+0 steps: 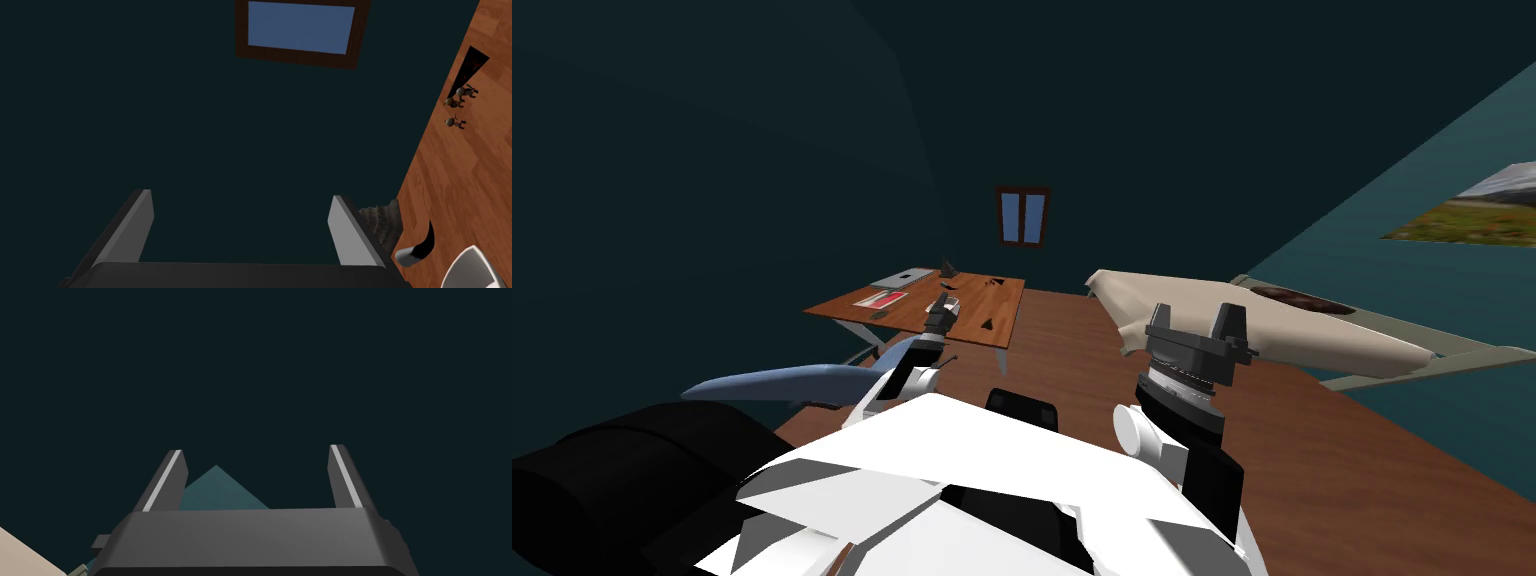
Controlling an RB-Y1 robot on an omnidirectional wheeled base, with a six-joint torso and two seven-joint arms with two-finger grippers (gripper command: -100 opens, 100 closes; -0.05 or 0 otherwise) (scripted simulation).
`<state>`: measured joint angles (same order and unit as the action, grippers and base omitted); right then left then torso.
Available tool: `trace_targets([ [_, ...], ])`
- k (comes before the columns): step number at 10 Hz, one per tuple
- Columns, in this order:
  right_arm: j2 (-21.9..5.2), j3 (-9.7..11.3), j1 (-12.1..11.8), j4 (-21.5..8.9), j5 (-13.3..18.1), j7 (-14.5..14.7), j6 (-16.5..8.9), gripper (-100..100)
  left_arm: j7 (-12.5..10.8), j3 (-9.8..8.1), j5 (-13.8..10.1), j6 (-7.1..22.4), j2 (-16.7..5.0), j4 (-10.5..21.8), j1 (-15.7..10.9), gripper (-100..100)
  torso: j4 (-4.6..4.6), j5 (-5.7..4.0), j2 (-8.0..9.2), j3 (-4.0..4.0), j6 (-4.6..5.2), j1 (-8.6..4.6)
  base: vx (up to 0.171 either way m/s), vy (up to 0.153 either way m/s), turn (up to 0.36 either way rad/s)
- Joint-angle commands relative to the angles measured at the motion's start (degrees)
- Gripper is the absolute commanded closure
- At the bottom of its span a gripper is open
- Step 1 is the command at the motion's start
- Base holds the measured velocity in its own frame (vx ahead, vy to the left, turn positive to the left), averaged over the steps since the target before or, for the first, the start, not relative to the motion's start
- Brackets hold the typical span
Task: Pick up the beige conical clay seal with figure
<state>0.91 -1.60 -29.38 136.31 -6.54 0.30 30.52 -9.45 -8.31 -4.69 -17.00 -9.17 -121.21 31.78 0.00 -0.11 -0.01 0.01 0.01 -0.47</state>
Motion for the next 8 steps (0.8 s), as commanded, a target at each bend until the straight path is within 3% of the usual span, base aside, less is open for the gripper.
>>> trace_targets([
  [1, 0.00, 0.00, 0.00, 0.00, 0.00, 0.00, 0.00, 0, 0.48, -0.52, -0.89, 1.60, 0.20, 0.85, -0.18, -100, 0.00, 0.00, 0.00, 0.00, 0.00, 0.00, 0.009, -0.077, -0.060],
  [3, 0.00, 0.00, 0.00, 0.00, 0.00, 0.00, 0.00, 0, 0.83, -3.46, -4.85, 4.90, -0.06, 3.48, 1.14, -100, 0.00, 0.04, 0.01, -0.01, 0.00, 0.16, 0.019, -0.098, -0.203],
  [6, 0.00, -0.01, 0.00, 0.00, 0.00, 0.00, 0.00, 0, 1.00, -5.01, -6.91, 6.64, -0.08, 4.84, 1.83, -100, 0.00, 0.03, 0.00, 0.00, -0.01, 0.13, 0.019, -0.079, -0.113],
  [8, -0.01, -0.01, 0.00, 0.00, 0.00, 0.00, 0.00, 0, 1.29, -8.18, -10.71, 10.20, -0.05, 7.63, 3.29, -100, 0.00, 0.04, -0.01, 0.00, 0.00, 0.20, 0.021, -0.095, -0.254],
])
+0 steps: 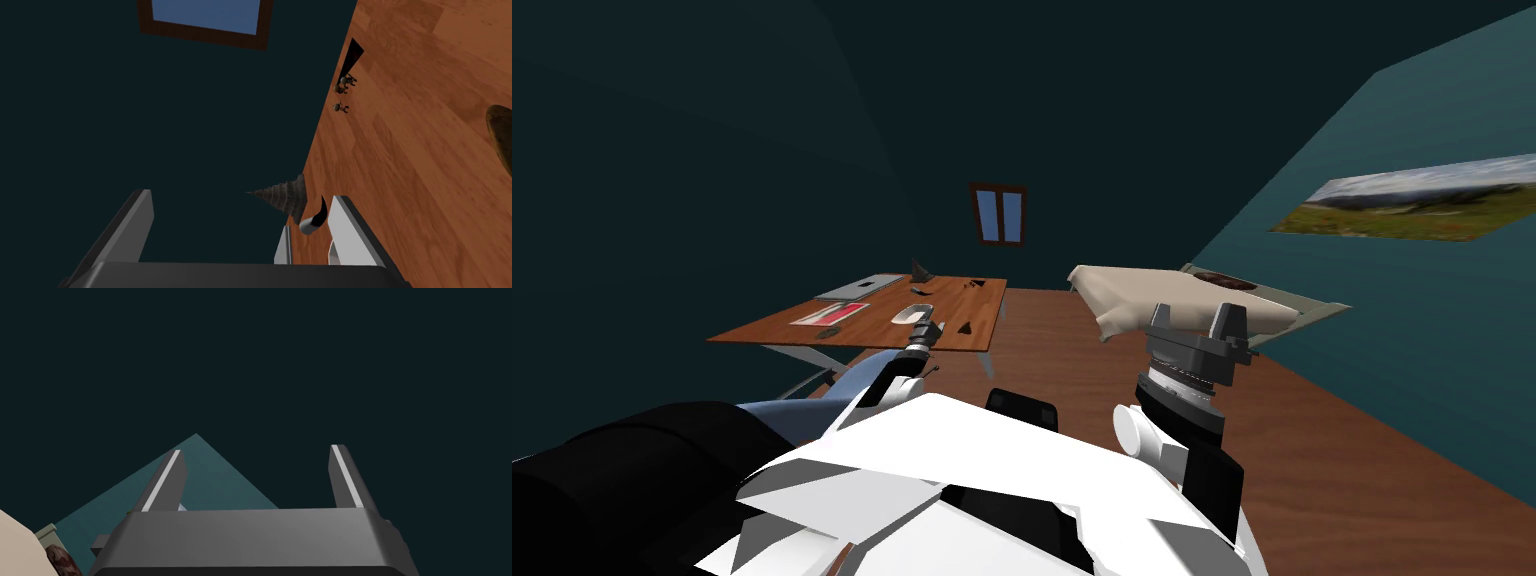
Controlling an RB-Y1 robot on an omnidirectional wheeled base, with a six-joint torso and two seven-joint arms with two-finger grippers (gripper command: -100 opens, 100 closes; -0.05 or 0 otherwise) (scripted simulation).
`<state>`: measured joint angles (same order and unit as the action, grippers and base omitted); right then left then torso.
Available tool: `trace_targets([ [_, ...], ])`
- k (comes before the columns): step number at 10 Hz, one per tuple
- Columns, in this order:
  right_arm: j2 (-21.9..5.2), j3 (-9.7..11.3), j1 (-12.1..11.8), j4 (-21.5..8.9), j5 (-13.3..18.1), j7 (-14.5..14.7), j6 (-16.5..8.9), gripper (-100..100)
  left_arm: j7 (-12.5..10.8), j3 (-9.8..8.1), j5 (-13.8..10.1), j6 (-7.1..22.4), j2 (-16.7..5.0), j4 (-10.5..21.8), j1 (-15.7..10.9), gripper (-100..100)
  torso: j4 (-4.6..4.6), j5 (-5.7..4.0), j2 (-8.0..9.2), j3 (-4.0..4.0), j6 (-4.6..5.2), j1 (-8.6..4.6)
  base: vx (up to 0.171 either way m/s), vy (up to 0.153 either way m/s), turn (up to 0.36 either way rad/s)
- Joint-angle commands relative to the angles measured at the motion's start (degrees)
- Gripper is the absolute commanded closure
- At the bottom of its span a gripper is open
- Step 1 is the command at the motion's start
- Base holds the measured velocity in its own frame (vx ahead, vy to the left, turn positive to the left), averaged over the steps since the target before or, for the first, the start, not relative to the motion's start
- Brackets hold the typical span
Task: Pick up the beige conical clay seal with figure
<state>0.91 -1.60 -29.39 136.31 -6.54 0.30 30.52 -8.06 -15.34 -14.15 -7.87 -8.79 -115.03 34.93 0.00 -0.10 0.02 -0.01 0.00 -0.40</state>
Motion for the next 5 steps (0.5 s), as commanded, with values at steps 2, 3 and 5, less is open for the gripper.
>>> trace_targets([
  [2, 0.00, -0.01, -0.01, 0.00, 0.00, 0.00, 0.00, 0, 0.02, -2.75, -3.69, 3.04, -0.44, 2.89, 0.88, -100, 0.00, 0.00, -0.03, 0.01, -0.03, 0.05, 0.038, -0.090, -0.108],
  [3, 0.00, 0.00, 0.00, 0.00, 0.00, 0.00, 0.00, 0, 0.02, -2.75, -3.69, 3.04, -0.44, 2.89, 0.88, -100, -0.01, 0.01, -0.08, 0.04, 0.01, 0.06, 0.035, -0.063, -0.095],
  [5, 0.00, -0.01, 0.00, 0.00, 0.00, 0.00, 0.00, 0, 0.13, -5.89, -7.65, 6.82, -0.68, 5.86, 2.38, -100, 0.00, 0.03, -0.03, 0.01, -0.01, 0.18, 0.044, -0.079, -0.210],
])
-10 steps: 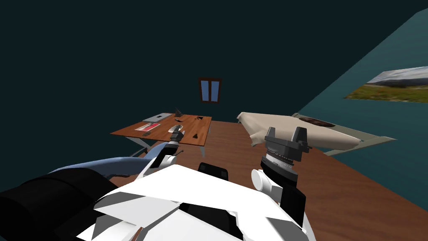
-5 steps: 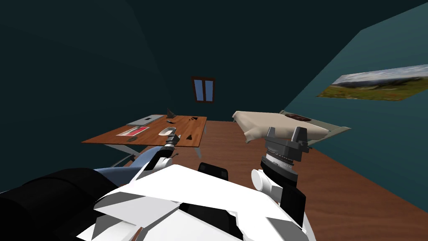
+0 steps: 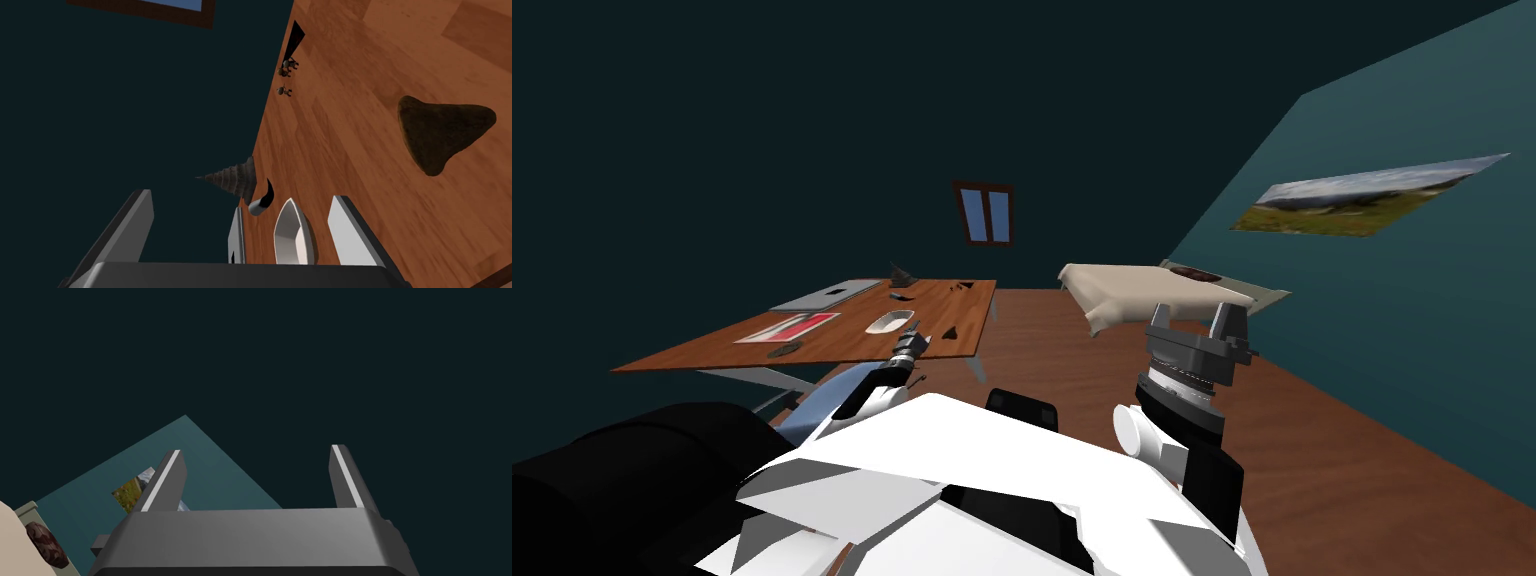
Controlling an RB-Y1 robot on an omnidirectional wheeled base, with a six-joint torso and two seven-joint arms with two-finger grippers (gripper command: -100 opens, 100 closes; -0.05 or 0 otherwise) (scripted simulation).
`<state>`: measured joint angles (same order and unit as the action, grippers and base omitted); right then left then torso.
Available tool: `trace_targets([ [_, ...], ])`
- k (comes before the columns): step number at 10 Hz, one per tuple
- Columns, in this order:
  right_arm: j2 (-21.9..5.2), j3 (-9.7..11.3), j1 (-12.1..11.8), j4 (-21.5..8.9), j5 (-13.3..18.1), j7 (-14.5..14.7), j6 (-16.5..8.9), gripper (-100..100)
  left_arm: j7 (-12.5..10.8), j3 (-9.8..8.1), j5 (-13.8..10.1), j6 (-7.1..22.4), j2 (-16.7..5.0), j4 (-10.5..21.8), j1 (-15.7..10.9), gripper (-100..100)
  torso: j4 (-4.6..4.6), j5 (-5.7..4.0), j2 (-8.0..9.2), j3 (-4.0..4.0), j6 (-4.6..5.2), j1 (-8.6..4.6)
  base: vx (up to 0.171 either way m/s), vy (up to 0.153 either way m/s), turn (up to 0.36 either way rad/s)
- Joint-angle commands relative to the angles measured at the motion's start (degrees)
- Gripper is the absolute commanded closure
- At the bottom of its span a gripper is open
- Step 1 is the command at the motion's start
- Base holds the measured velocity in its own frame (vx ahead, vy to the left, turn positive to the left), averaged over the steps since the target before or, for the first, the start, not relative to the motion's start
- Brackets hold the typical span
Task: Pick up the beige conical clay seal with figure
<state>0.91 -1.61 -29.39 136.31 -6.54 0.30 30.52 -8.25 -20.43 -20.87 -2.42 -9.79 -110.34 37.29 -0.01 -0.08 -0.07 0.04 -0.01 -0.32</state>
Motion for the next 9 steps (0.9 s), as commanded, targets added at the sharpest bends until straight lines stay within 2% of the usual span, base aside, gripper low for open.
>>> trace_targets([
  [1, 0.00, 0.00, 0.00, 0.00, 0.00, 0.00, 0.00, 0, 0.31, -2.33, -2.82, 2.86, 0.10, 2.68, 0.78, -100, 0.00, 0.00, 0.00, 0.00, 0.00, 0.00, 0.083, -0.118, -0.325],
  [2, 0.00, 0.00, 0.00, 0.00, 0.00, 0.00, 0.00, 0, 0.31, -2.33, -2.82, 3.48, 0.10, 2.68, 0.78, -100, -0.02, -0.02, -0.08, 0.05, 0.01, -0.07, 0.066, -0.080, -0.088],
  [3, 0.00, -0.01, -0.01, 0.00, 0.00, 0.00, 0.00, 0, 0.25, -3.82, -4.61, 5.50, -0.15, 4.20, 1.54, -100, -0.02, -0.01, -0.06, 0.04, -0.03, -0.02, 0.055, -0.075, -0.165],
  [4, 0.00, 0.00, 0.00, 0.00, 0.00, 0.00, 0.00, 0, 0.25, -3.82, -4.61, 5.50, -0.15, 4.20, 1.54, -100, -0.01, 0.00, -0.02, 0.02, 0.00, 0.02, 0.037, -0.050, -0.079],
  [6, 0.00, 0.00, 0.00, 0.00, 0.00, 0.00, 0.00, 0, -0.02, -6.63, -7.84, 9.15, -0.80, 7.35, 3.01, -100, 0.01, 0.02, 0.06, -0.03, 0.00, 0.14, 0.063, -0.056, -0.213],
  [7, 0.00, 0.00, 0.00, 0.00, 0.00, 0.00, 0.00, 0, -0.02, -6.63, -7.84, 9.62, -0.80, 7.35, 3.01, -100, -0.01, 0.02, -0.07, 0.04, 0.00, 0.09, 0.075, -0.048, -0.071],
  [9, -0.01, -0.01, 0.00, 0.00, 0.00, 0.00, 0.00, 0, -0.50, -9.20, -10.59, 13.20, -1.61, 10.57, 4.43, -100, -0.01, 0.02, -0.03, 0.02, -0.01, 0.17, 0.082, -0.038, -0.217],
])
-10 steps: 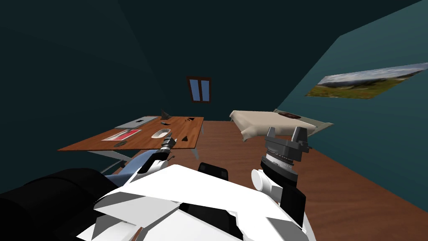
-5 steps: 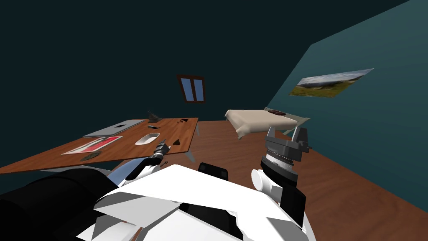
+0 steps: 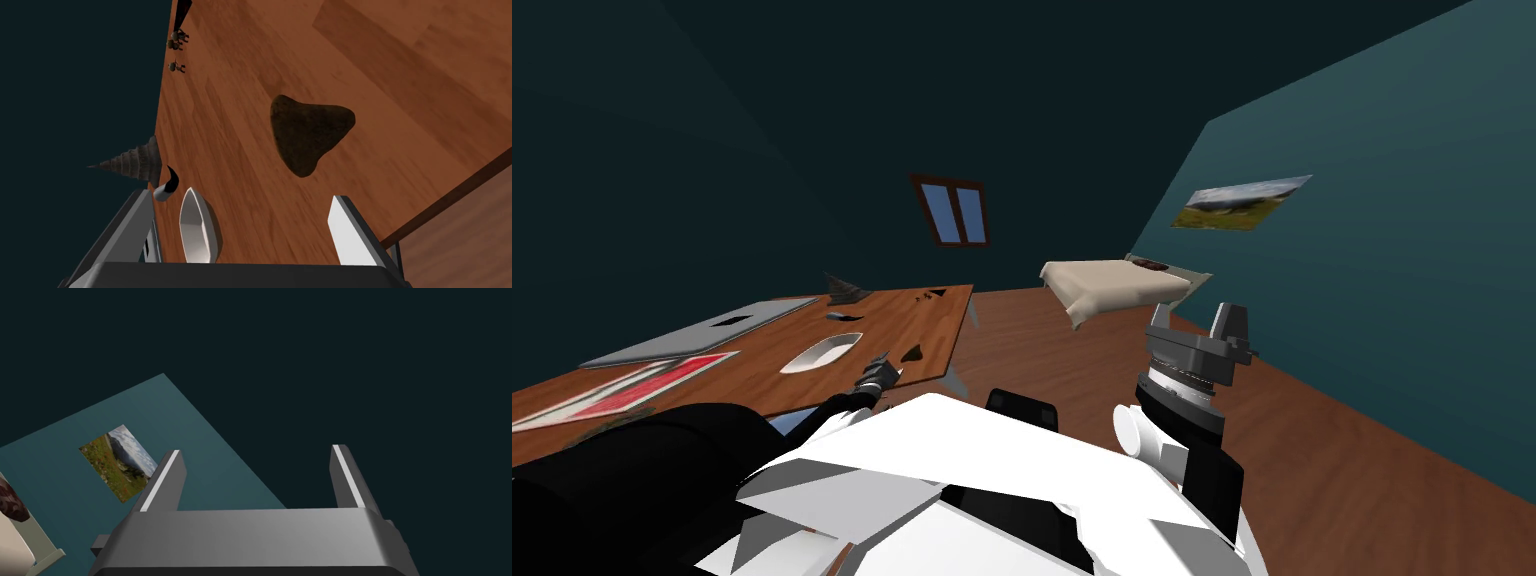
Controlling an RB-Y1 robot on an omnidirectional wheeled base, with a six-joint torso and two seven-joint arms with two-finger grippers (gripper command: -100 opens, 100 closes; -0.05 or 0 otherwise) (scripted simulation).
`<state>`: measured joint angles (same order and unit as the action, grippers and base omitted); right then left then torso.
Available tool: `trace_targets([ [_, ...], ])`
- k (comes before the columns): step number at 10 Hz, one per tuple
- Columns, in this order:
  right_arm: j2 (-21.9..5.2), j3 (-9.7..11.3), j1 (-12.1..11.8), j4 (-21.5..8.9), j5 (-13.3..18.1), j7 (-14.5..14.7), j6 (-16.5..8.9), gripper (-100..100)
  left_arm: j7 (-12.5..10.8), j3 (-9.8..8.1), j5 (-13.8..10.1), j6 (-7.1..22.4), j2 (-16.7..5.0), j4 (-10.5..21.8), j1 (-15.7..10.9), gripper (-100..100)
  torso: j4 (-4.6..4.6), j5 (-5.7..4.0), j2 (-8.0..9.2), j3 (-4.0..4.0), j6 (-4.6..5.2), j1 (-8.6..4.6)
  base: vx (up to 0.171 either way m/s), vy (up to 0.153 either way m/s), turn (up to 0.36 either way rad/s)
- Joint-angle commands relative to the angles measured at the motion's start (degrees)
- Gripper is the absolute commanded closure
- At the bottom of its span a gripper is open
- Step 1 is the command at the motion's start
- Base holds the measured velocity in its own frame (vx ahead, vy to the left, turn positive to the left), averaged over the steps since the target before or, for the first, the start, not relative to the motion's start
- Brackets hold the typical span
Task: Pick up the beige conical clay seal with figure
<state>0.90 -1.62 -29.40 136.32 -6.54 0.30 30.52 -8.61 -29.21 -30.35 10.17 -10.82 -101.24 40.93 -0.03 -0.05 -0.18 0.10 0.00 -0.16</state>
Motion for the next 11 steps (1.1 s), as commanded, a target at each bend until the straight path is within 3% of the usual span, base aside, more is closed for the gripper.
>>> trace_targets([
  [1, 0.00, 0.00, 0.00, 0.00, 0.00, 0.00, 0.00, 0, -0.45, -1.61, -2.32, 2.86, -1.03, 2.86, 1.48, -100, 0.00, 0.00, 0.00, 0.00, 0.00, 0.00, 0.120, -0.058, -0.220],
  [11, 0.00, -0.01, 0.00, 0.00, 0.00, 0.00, 0.00, 0, -3.28, -8.48, -8.31, 16.85, -4.86, 13.26, 5.86, -100, 0.01, 0.02, 0.06, -0.03, -0.03, 0.12, 0.085, -0.004, -0.133],
])
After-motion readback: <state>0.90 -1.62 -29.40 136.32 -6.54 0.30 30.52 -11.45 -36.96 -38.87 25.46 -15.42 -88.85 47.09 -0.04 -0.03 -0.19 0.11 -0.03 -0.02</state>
